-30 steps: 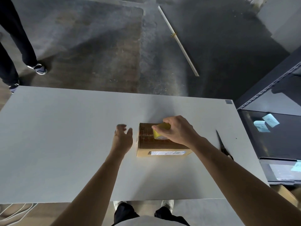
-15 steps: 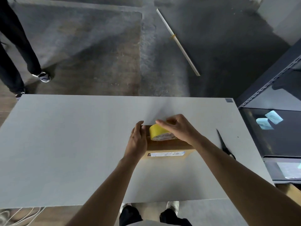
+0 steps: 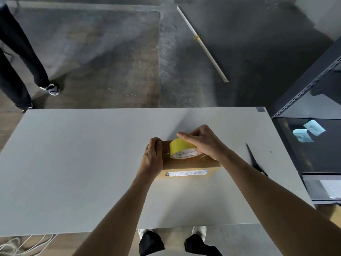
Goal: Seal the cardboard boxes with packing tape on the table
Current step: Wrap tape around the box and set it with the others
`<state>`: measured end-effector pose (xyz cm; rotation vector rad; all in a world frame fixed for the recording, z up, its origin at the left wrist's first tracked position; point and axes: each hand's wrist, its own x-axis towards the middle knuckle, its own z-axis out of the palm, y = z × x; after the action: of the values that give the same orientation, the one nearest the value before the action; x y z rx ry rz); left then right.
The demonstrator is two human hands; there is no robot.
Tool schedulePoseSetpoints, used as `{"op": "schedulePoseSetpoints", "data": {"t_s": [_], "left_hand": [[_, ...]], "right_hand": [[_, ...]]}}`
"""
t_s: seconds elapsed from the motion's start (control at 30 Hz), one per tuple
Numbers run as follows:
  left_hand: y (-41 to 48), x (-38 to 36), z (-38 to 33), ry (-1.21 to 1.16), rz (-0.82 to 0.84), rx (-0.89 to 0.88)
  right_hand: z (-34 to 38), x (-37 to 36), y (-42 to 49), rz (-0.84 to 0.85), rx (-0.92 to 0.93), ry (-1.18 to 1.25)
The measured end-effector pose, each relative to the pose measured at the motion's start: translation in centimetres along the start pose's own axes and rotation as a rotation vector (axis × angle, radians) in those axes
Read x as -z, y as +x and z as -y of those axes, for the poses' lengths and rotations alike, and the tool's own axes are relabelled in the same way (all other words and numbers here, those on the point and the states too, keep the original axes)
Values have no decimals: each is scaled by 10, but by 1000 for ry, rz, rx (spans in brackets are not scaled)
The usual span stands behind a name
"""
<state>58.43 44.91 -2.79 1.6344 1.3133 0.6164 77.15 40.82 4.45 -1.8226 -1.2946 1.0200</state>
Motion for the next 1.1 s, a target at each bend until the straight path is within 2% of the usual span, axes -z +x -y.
{"op": "schedulePoseSetpoints", "data": {"t_s": [0.27,0.43,0.77,0.9,1.1], "left_hand": [[-2,1,-4,31,-6,11],[-5,2,-8,60,6,11],[-6,4,-11,90,22,26],[-8,5,-11,87,22,40],[-8,4,-13,94,20,50]], "right_hand": [[6,36,-9,63,95,-211],[-6,69,-15,11,142,-365],[-19,89,-34,-102,164,-781],[-26,86,-36,-163,142,-831],[-40,85,-36,-156,45,-814]]}}
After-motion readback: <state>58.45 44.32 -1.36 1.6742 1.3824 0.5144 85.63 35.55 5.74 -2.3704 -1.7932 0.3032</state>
